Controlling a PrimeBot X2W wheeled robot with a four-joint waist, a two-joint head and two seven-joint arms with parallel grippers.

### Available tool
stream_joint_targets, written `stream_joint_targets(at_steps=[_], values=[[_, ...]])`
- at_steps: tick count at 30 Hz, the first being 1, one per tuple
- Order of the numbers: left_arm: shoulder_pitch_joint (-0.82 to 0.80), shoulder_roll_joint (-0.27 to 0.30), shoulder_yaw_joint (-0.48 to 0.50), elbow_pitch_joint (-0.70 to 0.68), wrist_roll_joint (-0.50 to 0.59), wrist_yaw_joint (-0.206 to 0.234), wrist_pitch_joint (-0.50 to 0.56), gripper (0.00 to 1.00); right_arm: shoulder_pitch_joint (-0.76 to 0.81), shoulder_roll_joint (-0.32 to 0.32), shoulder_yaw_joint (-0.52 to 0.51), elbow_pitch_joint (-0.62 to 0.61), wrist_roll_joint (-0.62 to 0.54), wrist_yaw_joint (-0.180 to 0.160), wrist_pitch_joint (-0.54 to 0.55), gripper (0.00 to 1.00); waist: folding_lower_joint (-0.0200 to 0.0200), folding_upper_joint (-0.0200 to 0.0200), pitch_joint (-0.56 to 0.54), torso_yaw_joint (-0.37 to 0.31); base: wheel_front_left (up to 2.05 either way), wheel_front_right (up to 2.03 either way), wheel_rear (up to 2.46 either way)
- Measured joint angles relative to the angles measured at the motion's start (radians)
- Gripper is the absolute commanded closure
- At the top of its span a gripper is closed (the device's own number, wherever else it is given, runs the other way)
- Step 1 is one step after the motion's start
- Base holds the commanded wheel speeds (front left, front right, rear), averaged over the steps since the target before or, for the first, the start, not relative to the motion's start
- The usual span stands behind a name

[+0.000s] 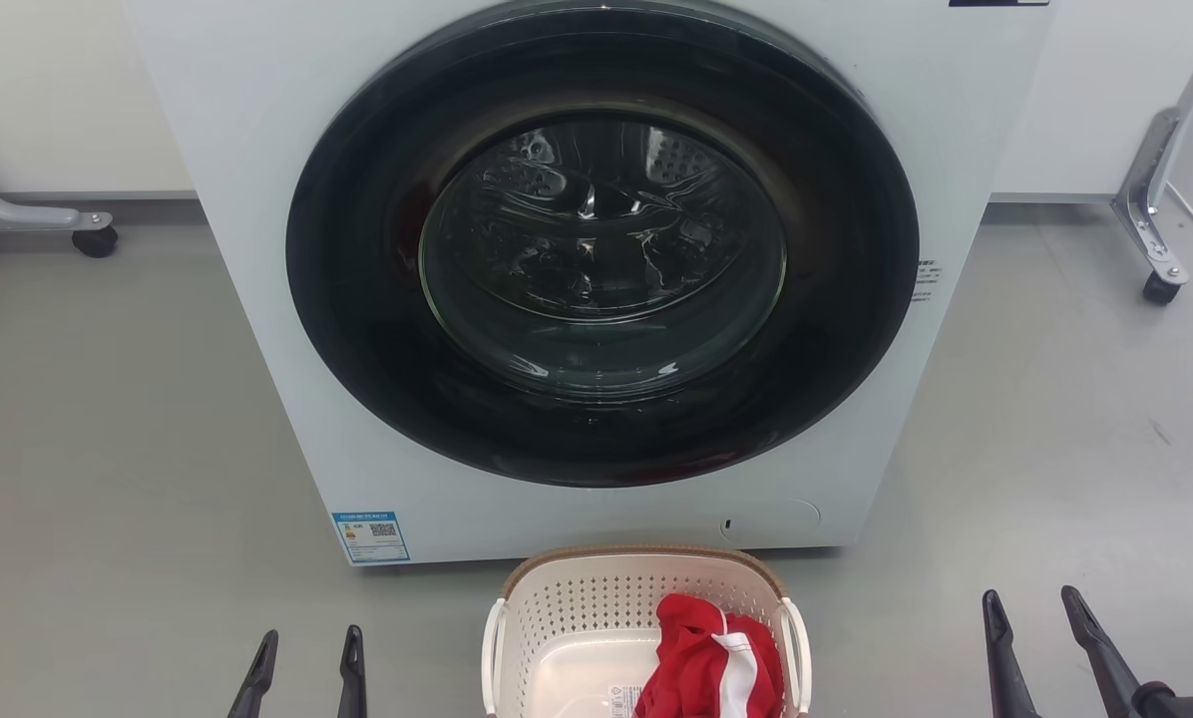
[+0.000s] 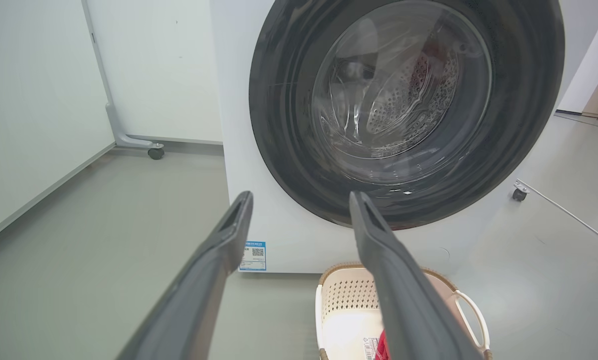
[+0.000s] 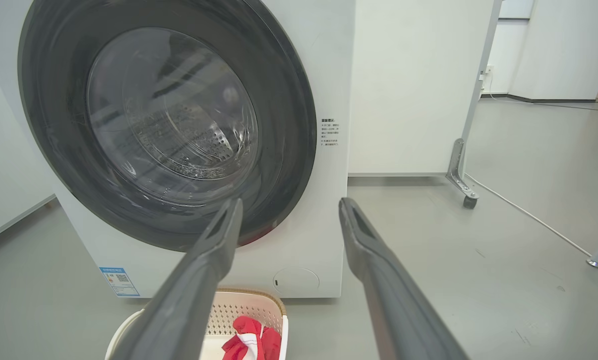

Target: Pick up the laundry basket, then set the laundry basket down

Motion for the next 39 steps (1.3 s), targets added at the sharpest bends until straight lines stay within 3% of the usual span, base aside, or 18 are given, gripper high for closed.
stream_joint_targets(at_steps=[12,13,24,39], values=[[0.002,-0.007,0.011,-0.027,0.016,0.000,0.042,0.00,0.001,0.002,-0.011,-0.018,-0.017,0.000,0.018,0.00,0.0000,0.0001,0.004,0.001,0.00,0.00,0.00],[0.002,-0.007,0.011,-0.031,0.017,0.000,0.048,1.00,0.001,0.003,-0.012,-0.019,-0.017,0.000,0.021,1.00,0.0000,0.0000,0.004,0.001,0.00,0.00,0.00],[0.008,-0.016,0.020,0.016,-0.027,-0.011,0.058,1.00,0.015,0.033,-0.027,0.027,0.035,0.012,0.041,1.00,0.0000,0.0001,0.005,0.000,0.00,0.00,0.00],[-0.007,-0.030,0.067,0.059,-0.268,-0.048,0.097,1.00,-0.005,0.068,-0.087,0.068,0.258,0.054,0.099,1.00,0.0000,0.0001,0.007,-0.001,0.00,0.00,0.00]])
